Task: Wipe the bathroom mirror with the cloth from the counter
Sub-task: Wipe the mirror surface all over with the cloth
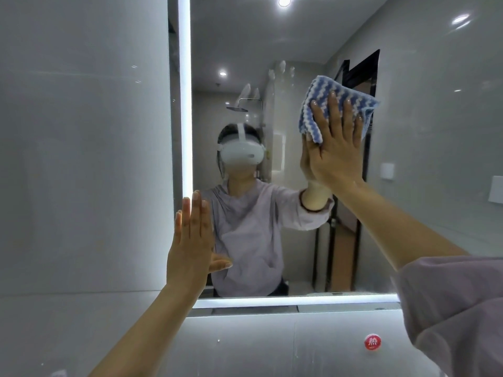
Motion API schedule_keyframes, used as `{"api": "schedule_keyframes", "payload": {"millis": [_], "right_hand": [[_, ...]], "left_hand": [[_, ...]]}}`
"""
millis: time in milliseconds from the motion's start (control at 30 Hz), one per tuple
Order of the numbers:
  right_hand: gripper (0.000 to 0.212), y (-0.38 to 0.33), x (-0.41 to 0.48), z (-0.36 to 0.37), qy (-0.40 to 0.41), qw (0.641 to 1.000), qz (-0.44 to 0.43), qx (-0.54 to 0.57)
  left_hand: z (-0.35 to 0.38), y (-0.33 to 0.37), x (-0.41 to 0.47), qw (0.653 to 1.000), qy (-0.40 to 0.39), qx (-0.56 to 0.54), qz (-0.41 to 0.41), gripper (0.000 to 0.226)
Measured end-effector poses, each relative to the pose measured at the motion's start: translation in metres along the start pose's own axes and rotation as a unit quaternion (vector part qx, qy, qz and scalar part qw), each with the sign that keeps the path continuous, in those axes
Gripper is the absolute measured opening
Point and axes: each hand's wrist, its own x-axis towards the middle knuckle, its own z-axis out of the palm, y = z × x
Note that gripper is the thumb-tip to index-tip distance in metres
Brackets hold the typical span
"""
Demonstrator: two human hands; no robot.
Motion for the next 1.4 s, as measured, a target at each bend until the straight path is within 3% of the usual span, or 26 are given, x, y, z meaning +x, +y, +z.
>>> {"api": "schedule_keyframes", "payload": {"millis": [233,533,900,1033,1400], "right_hand": [[0.055,-0.011,-0.002,0.006,0.031,0.999,0.029,-0.021],[0.058,-0.039,-0.001,0.009,0.011,0.997,0.069,-0.020],[0.059,-0.108,-0.003,0.021,0.017,1.000,-0.023,0.009],[0.058,-0.130,-0.001,0.020,-0.021,0.999,-0.026,0.004],[0.059,-0.165,0.003,0.023,-0.071,0.989,-0.129,0.002]], "left_hand": [[0.005,-0.002,0.001,1.000,-0.019,0.008,-0.010,0.126],[0.002,0.000,0.001,1.000,0.000,0.005,-0.010,0.129],[0.003,0.001,0.002,1.000,-0.004,-0.013,-0.018,0.129],[0.003,0.001,0.004,0.998,-0.007,-0.062,-0.022,0.123],[0.003,0.000,0.007,0.997,-0.015,-0.066,-0.024,0.119]]}}
